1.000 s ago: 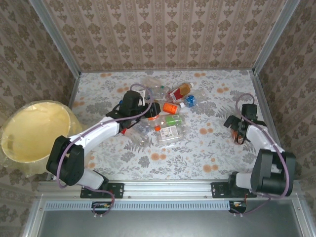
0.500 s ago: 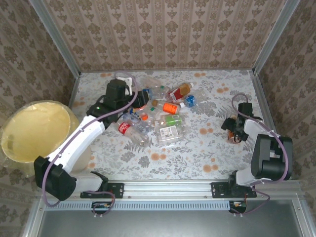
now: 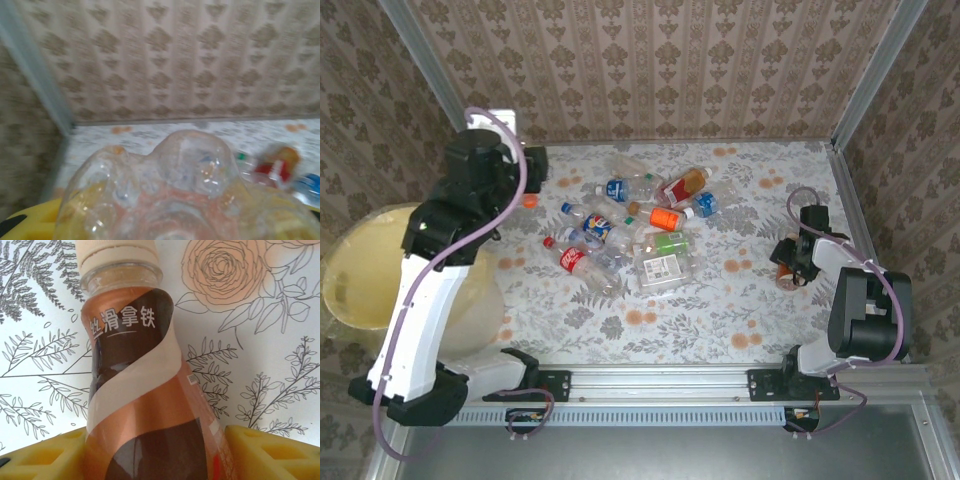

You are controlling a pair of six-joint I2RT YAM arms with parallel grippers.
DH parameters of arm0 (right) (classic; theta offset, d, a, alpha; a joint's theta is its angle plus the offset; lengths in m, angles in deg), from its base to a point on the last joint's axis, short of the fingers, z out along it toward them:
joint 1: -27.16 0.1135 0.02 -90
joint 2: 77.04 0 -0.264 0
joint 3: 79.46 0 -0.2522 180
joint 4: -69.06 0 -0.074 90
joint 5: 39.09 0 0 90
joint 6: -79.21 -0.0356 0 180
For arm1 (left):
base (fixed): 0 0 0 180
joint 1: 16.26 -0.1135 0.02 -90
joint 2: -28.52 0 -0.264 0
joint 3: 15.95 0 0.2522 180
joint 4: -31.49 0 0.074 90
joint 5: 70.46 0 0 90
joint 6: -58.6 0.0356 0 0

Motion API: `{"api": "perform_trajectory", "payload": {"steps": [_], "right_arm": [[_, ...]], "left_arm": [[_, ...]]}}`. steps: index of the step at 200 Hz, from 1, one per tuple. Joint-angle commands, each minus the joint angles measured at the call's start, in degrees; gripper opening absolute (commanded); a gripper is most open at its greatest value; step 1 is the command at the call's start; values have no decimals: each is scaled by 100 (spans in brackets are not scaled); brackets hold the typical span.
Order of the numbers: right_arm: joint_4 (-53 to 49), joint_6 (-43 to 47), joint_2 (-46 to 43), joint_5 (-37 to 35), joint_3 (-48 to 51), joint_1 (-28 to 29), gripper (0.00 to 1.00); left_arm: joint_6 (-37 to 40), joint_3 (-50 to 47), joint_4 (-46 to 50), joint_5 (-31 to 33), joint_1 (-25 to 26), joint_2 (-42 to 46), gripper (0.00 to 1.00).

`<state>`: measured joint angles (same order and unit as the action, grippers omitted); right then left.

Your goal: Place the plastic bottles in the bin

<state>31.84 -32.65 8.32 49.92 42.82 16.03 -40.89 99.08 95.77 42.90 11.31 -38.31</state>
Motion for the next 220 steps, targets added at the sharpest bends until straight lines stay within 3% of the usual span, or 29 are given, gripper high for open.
{"api": "perform_trajectory", "payload": {"steps": [1,13,29,44,80,111,126,171,220], "right_arm": [[-132,135,40,91,-130,44,63],[-106,162,22,66,-130,55,61],[-73,188,-23,64,-110,66,60],[-64,208,-59,48,-79,72,59],[-18,256,-116,40,-41,98,59],[11,305,-111,39,-42,118,57],[17,328,-103,31,-42,136,57],[4,373,-148,17,-42,165,55],[26,396,-163,7,-24,193,52]], "left_arm": [[679,302,813,1675,-101,97,50],[787,416,951,2262,-103,101,50],[886,470,1135,3043,-466,89,49],[788,284,1295,3253,-995,145,49],[-76,-480,1687,1196,-2715,489,49],[-417,-1453,1020,-635,-4306,714,47],[-703,-1817,565,-1498,-4781,742,47],[-1393,-2325,-372,-2474,-4963,508,45],[-1722,-2444,-764,-2801,-4886,379,45]]}}
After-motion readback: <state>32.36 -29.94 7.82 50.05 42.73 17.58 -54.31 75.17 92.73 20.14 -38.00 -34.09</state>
